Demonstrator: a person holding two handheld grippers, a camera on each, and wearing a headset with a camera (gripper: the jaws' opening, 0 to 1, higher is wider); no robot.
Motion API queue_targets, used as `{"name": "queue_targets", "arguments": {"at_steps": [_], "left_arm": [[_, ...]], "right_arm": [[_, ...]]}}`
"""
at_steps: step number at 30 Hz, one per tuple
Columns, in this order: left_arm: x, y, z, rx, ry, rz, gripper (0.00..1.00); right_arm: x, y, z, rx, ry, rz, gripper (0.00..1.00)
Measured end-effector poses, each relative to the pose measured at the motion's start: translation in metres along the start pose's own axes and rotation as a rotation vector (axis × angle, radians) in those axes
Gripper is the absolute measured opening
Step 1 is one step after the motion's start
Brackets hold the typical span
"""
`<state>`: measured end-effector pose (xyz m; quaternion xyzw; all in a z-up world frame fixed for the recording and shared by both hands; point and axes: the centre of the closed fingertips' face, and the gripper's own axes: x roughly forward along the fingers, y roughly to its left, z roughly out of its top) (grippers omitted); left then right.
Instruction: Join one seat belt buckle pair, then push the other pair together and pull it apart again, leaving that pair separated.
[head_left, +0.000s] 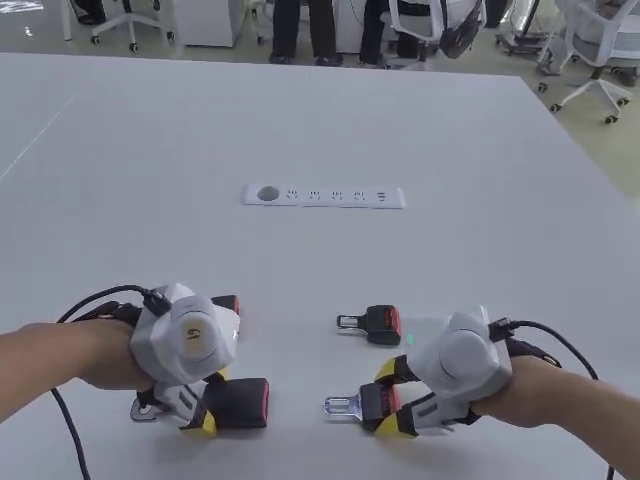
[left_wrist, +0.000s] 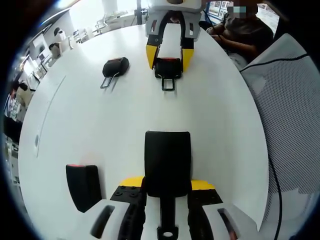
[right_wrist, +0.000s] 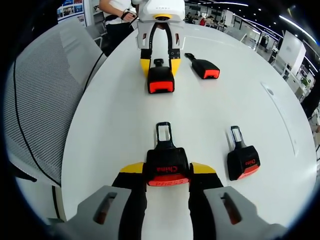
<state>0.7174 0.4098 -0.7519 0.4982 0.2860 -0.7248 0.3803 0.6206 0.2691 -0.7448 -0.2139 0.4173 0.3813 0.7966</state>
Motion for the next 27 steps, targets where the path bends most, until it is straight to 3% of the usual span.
{"name": "queue_targets", "arguments": {"at_steps": [27], "left_arm": [[0.000,0.000,0.000,0.012,0.008,0.000,0.33]], "right_arm": [[-0.008,0.000,-0.013,0.003,0.047,-0.022,0.31]]}}
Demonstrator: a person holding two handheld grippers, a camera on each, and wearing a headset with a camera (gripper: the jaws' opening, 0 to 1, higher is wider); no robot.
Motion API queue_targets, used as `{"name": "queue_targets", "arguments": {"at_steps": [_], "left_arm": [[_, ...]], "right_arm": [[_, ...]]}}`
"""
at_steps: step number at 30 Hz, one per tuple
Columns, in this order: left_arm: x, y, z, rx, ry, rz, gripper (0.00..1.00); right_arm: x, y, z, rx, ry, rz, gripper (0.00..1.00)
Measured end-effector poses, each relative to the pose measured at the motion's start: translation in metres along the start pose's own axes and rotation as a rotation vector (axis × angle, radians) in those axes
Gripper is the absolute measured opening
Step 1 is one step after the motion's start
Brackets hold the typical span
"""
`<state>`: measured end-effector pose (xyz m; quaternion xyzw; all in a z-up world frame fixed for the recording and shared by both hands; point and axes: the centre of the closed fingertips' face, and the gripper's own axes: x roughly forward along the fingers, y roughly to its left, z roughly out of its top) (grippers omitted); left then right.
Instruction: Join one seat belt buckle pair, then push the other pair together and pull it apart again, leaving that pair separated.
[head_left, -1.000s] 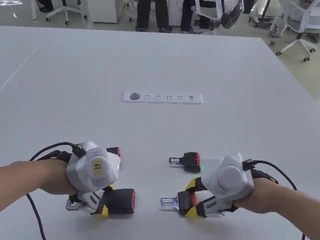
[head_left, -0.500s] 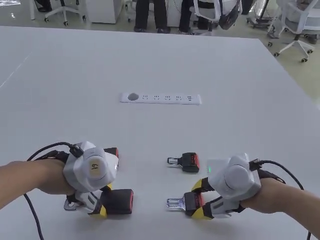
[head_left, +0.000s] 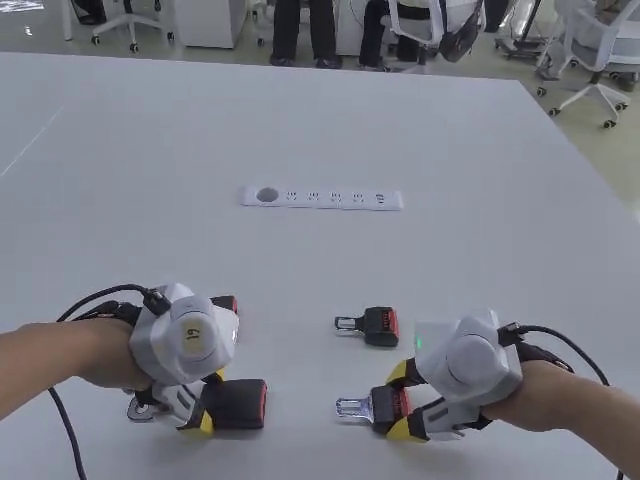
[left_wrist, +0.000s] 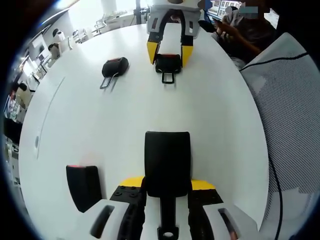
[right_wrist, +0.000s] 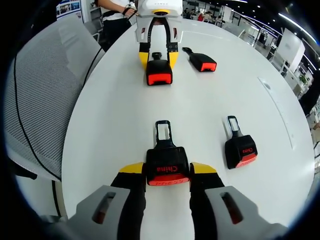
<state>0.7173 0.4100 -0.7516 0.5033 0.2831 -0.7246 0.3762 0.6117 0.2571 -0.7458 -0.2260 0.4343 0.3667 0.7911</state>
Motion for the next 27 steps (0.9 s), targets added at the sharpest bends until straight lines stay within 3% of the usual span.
{"name": "queue_targets", "arguments": {"at_steps": [3,15,20,27], "left_arm": [[0.000,0.000,0.000,0.007,0.005,-0.002,0.33],[-0.001,-0.001,-0.001,-0.005,0.030,-0.010,0.35],[-0.004,0.001,-0.010,-0.018,0.087,0.007,0.39],[-0.011,0.001,-0.013,-0.042,0.082,0.019,0.43]], "right_arm": [[0.003,0.001,-0.006,-0.050,0.048,-0.009,0.32],[0.001,0.001,-0.006,-0.022,0.032,-0.020,0.41],[0.001,0.004,-0.006,-0.016,0.024,-0.008,0.48],[-0.007,0.000,-0.002,0.001,-0.006,-0.023,0.50]]}}
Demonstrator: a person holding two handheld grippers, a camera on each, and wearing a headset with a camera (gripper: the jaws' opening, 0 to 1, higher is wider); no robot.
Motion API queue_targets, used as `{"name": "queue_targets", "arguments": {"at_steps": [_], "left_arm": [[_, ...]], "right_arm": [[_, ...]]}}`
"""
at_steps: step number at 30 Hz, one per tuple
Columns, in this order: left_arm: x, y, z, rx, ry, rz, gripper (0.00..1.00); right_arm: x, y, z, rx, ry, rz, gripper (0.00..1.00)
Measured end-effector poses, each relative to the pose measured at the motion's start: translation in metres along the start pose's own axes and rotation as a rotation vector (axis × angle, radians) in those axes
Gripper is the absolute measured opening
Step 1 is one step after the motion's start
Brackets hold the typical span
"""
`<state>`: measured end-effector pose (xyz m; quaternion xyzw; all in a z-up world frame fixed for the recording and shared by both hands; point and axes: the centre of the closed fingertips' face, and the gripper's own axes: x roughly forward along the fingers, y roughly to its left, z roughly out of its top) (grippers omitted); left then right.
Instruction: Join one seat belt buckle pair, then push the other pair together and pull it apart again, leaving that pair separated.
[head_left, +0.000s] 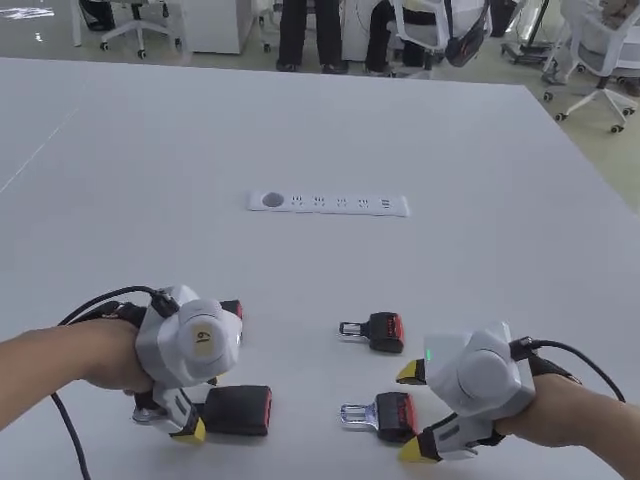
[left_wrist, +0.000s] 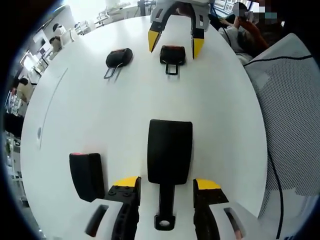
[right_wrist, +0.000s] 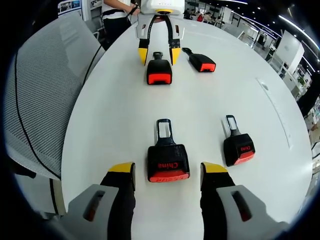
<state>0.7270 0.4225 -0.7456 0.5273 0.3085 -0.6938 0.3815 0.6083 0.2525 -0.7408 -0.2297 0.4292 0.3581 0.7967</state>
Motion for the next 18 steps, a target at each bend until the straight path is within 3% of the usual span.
{"name": "queue_targets", "arguments": {"at_steps": [9,18], "left_arm": [[-0.019,0.002,-0.002,-0.051,-0.040,0.016,0.47],[-0.035,0.007,-0.014,-0.104,-0.079,0.047,0.49]], "right_arm": [[-0.014,-0.006,-0.004,0.001,-0.003,-0.020,0.55],[-0.028,-0.011,-0.009,0.046,-0.014,-0.035,0.59]]}}
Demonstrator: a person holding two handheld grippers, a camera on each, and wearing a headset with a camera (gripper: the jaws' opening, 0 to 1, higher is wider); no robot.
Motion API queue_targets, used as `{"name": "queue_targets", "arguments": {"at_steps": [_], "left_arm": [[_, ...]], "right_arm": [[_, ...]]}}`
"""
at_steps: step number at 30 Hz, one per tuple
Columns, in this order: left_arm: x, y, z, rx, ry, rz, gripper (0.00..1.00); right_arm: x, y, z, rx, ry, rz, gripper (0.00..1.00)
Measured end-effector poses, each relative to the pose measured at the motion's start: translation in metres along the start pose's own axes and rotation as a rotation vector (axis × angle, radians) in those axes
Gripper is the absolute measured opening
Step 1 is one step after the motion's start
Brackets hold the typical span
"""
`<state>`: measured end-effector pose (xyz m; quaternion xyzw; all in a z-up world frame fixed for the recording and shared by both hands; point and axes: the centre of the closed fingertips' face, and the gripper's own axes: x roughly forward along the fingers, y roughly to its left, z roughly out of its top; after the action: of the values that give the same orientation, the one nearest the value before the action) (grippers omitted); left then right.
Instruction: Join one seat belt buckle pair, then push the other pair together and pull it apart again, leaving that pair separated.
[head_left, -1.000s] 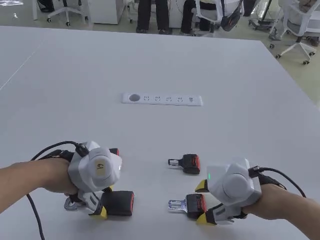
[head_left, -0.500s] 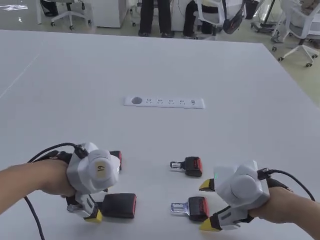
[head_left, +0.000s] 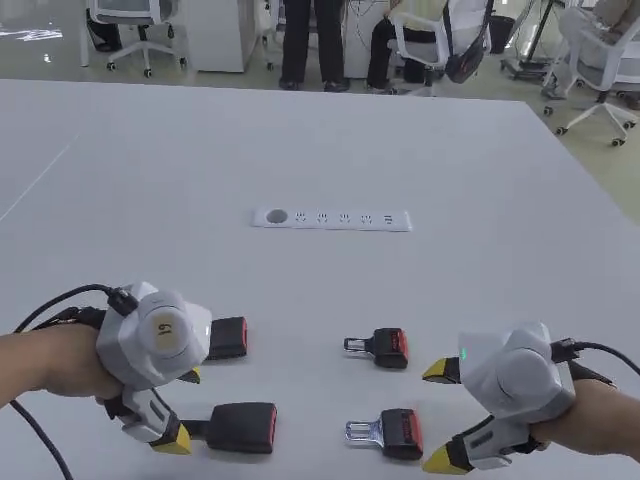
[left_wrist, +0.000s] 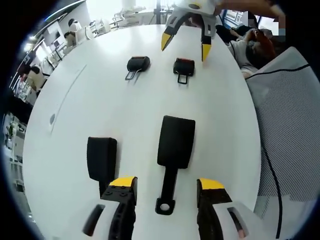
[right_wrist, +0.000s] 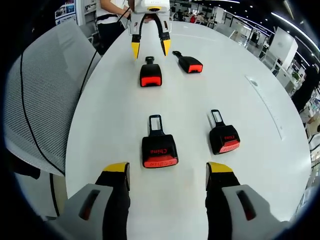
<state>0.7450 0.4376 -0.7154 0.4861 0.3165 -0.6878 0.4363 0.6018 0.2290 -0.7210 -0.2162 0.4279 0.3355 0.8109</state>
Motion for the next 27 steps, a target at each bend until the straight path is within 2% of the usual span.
{"name": "queue_targets", "arguments": {"at_steps": [7,14,16,19,24,27], "left_arm": [[-0.014,0.010,-0.010,-0.063,-0.042,0.019,0.53],[-0.026,0.020,-0.015,-0.124,-0.090,0.056,0.54],[-0.031,0.024,-0.017,-0.162,-0.113,0.068,0.54],[-0.037,0.031,-0.022,-0.194,-0.127,0.092,0.55],[-0.046,0.044,-0.028,-0.235,-0.155,0.127,0.55],[-0.048,0.050,-0.030,-0.242,-0.167,0.126,0.55]], "right_arm": [[-0.012,-0.010,-0.006,0.022,-0.001,-0.034,0.62],[-0.022,-0.021,-0.006,0.056,-0.028,-0.069,0.65],[-0.025,-0.023,-0.008,0.077,-0.034,-0.073,0.66],[-0.028,-0.026,-0.011,0.092,-0.036,-0.075,0.68],[-0.033,-0.035,-0.015,0.126,-0.054,-0.092,0.69],[-0.035,-0.042,-0.018,0.141,-0.065,-0.106,0.70]]}}
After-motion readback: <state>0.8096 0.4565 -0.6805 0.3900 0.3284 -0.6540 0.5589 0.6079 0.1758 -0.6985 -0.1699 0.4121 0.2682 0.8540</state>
